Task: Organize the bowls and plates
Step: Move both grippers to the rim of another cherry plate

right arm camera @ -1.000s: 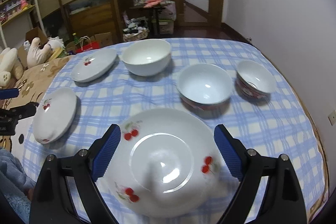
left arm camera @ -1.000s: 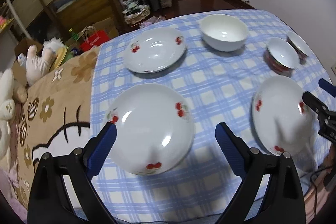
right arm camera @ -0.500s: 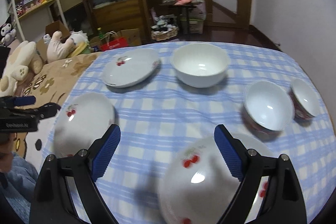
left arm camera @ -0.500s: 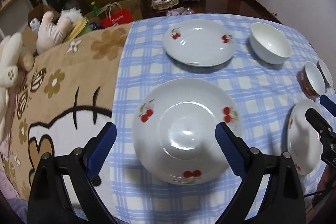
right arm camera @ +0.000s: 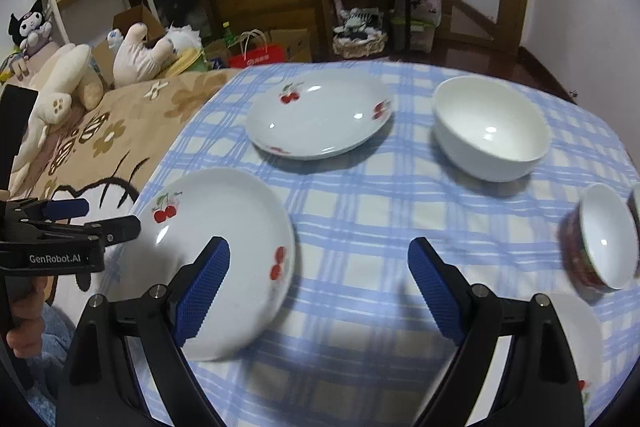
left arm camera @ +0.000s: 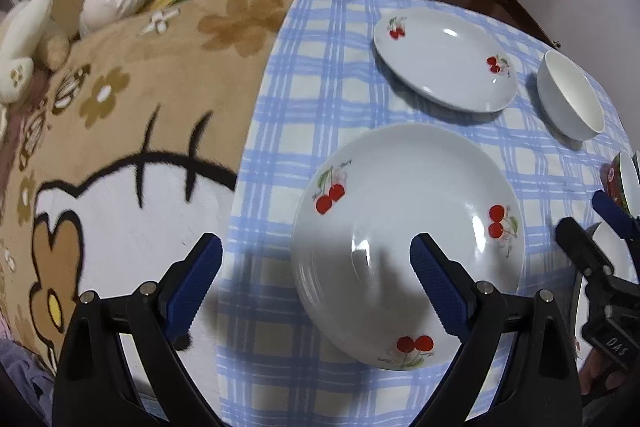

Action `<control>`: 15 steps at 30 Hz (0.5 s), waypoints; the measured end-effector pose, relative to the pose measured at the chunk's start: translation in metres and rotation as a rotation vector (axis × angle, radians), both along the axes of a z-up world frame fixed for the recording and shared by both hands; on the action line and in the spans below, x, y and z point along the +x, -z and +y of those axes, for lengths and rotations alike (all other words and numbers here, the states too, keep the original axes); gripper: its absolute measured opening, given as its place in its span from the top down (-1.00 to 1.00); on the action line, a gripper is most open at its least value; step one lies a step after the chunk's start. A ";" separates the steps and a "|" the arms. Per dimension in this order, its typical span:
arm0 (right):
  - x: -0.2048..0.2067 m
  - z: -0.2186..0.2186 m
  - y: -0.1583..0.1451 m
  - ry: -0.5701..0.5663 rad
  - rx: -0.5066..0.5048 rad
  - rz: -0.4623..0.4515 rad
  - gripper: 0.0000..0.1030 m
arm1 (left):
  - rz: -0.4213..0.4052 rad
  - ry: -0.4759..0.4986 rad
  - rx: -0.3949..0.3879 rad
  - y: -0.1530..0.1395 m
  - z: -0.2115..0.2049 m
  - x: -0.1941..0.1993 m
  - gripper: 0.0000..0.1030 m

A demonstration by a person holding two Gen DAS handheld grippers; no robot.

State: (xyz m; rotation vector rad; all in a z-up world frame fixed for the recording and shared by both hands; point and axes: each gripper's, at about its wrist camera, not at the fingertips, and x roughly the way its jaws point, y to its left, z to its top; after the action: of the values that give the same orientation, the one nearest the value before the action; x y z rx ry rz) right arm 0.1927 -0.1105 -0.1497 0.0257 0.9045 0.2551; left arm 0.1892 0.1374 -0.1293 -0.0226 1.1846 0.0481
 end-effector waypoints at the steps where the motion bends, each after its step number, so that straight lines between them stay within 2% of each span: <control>1: 0.002 0.003 0.002 -0.002 -0.003 0.004 -0.84 | 0.013 -0.004 -0.001 0.005 0.002 0.001 -0.82; 5: 0.007 0.011 0.014 -0.016 -0.010 0.023 -0.81 | 0.057 -0.027 -0.004 0.017 0.007 0.002 -0.82; 9: 0.013 0.012 0.027 -0.017 -0.006 0.071 -0.55 | 0.071 -0.042 -0.011 0.023 0.012 0.002 -0.81; 11: 0.016 0.014 0.033 -0.025 0.004 0.096 -0.32 | 0.074 -0.047 -0.022 0.026 0.014 0.002 -0.80; 13: 0.017 0.016 0.039 -0.032 0.003 0.118 0.03 | 0.078 -0.051 -0.035 0.028 0.016 0.002 -0.66; 14: 0.017 0.017 0.042 -0.038 0.004 0.128 0.12 | 0.084 -0.058 -0.039 0.030 0.017 0.002 -0.55; 15: 0.017 0.019 0.044 -0.043 0.005 0.135 0.30 | 0.088 -0.059 -0.040 0.032 0.017 0.003 -0.41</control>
State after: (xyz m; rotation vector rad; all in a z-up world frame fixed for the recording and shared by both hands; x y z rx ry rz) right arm 0.2097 -0.0916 -0.1940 0.0287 1.0396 0.2980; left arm 0.1921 0.1542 -0.1612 -0.0913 1.2732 0.0787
